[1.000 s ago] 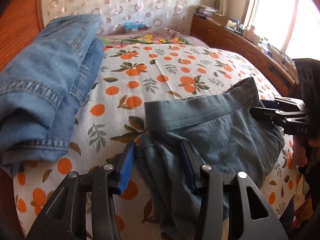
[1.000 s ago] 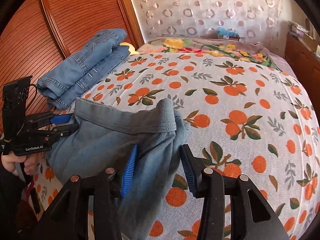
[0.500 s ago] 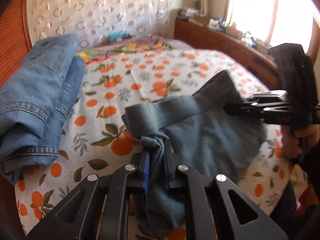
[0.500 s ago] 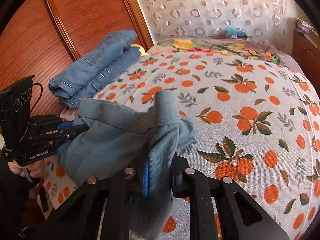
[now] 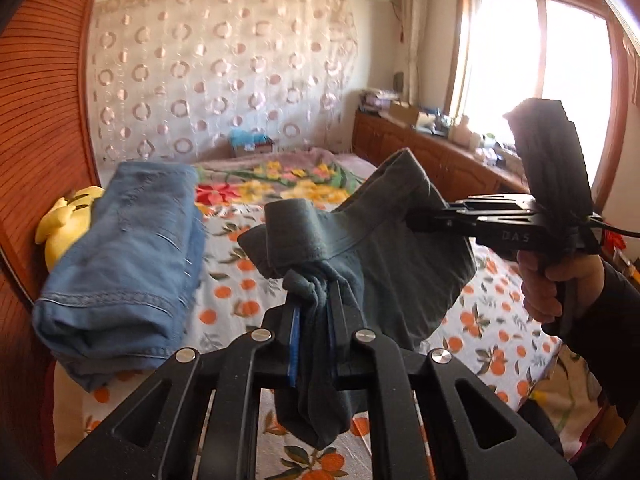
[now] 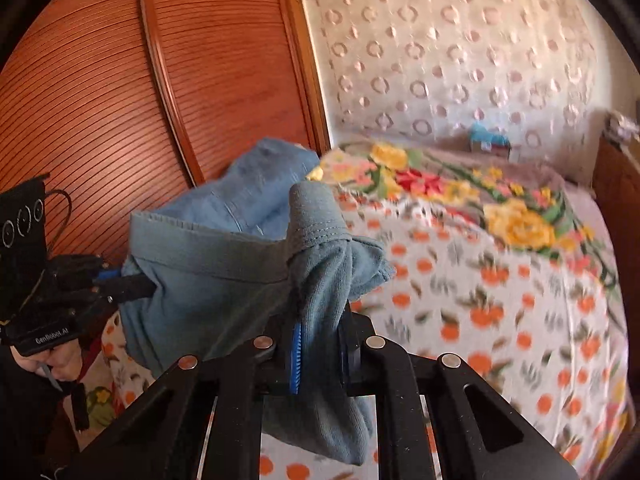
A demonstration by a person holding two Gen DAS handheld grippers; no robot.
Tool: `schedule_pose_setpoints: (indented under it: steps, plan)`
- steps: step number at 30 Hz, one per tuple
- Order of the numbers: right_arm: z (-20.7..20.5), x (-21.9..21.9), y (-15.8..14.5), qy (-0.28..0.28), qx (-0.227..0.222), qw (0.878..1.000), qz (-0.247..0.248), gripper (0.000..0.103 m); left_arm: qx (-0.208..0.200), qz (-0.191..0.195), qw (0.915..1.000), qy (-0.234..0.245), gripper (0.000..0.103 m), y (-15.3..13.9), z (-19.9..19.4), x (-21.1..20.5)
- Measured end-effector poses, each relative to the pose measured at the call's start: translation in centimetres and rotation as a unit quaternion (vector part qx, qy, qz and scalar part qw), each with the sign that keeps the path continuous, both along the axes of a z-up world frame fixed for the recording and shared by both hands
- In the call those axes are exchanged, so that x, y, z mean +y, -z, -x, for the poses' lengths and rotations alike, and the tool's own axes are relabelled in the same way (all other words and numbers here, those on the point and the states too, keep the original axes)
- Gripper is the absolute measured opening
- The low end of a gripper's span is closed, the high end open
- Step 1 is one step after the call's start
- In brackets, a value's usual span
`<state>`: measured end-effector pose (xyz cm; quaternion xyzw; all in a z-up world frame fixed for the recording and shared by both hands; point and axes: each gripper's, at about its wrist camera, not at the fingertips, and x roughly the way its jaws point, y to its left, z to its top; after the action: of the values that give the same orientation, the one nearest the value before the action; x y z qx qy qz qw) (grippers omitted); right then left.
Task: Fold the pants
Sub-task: 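Carry the pants bundle with both grippers onto the stack of jeans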
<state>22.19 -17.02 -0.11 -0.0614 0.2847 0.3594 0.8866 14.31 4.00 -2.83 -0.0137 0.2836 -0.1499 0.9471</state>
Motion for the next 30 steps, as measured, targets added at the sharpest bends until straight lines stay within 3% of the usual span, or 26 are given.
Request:
schedule_pose_setpoints:
  steps: [9, 13, 22, 27, 30]
  plan:
    - [-2.9, 7.3, -5.3, -0.047, -0.045, 0.996, 0.052, 0.014, -0.037, 0.026, 0.9973, -0.059, 0.011, -2.5, 0.2, 4.4]
    - [-5.5, 11.5, -6.3, -0.077, -0.055, 0.993, 0.074, 0.014, -0.044, 0.038, 0.9947, -0.085, 0.011, -3.1, -0.2, 6.3]
    - [-14.5, 21.0, -6.3, -0.138, -0.065, 0.981, 0.119, 0.014, -0.042, 0.065, 0.986, -0.148, 0.011, -2.1, -2.8, 10.5]
    - [-17.9, 25.3, -4.9, -0.16, -0.069, 0.975, 0.135, 0.014, -0.028, 0.062, 0.9831, -0.17, 0.012, -1.2, -3.8, 12.1]
    - [-19.5, 27.1, -2.9, -0.15, -0.054, 0.978, 0.136, 0.024, -0.013, 0.054, 0.9803, -0.19, 0.012, -0.1, -4.5, 13.1]
